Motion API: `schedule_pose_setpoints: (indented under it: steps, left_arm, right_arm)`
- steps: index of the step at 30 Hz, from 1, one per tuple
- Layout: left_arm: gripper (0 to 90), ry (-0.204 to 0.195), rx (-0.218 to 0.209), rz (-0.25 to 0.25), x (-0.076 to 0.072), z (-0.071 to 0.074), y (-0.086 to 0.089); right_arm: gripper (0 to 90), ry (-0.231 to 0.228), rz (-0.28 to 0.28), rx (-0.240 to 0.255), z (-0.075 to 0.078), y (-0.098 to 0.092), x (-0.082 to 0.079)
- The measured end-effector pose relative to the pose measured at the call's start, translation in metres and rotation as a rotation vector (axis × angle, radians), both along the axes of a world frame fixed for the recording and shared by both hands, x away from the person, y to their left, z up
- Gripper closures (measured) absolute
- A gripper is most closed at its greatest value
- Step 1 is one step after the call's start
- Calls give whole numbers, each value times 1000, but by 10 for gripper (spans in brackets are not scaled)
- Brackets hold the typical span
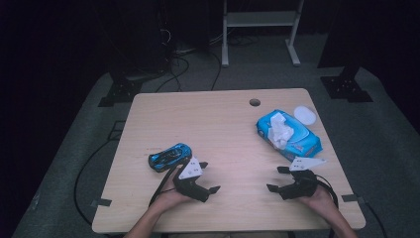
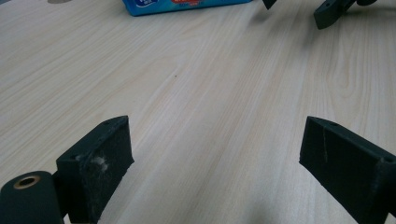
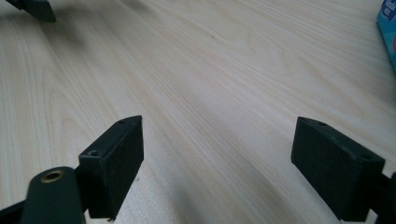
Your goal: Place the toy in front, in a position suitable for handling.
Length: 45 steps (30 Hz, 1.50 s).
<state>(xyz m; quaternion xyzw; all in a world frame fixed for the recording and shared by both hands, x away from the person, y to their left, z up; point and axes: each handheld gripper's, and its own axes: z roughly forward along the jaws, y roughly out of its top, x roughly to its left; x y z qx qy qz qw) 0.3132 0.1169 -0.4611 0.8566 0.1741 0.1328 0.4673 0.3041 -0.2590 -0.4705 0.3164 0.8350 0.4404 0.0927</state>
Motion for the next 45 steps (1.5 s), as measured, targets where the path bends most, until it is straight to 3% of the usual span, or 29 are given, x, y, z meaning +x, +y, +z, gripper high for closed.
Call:
schedule_pose_setpoints:
  steps: [3, 7, 10, 13, 16, 22, 27, 29, 38, 41, 42, 45]
  left_arm:
    - [87, -25, 20, 0, 0, 2, 1]
    - [87, -32, -1, 16, 2, 7, 6]
    - [87, -45, 10, 14, 3, 11, 8]
    - [87, -64, 20, 15, 4, 18, 14]
    - [87, -76, 24, 15, 5, 20, 17]
    - [87, -96, 13, 41, 11, 38, 34]
    - [87, -93, -3, 25, 18, 54, 52]
    - [81, -98, 4, 52, 22, 60, 63]
    - [34, -83, 25, 129, 36, 62, 94]
    - [26, -64, 33, 157, 41, 58, 107]
    - [25, -27, 42, 186, 47, 53, 117]
    - [25, -1, 73, 219, 55, 44, 128]
  right_arm:
    - [164, 8, 5, -1, -1, 0, 1]
    - [164, 10, 5, -4, -1, 0, 0]
    - [164, 9, 3, -6, -1, 0, -1]
    - [164, 25, 1, 24, 0, 1, -1]
    - [164, 22, -3, 15, -1, 5, 0]
    - [164, 31, 8, 13, -1, 8, 0]
    - [164, 35, 11, 10, -1, 8, 0]
    - [164, 43, 16, 15, -2, 9, 1]
    - [165, 44, 45, 5, -2, 13, -1]
    - [165, 48, 57, 2, -3, 16, -1]
    - [165, 48, 64, 0, -3, 18, -1]
    - [165, 53, 78, -13, -5, 21, 0]
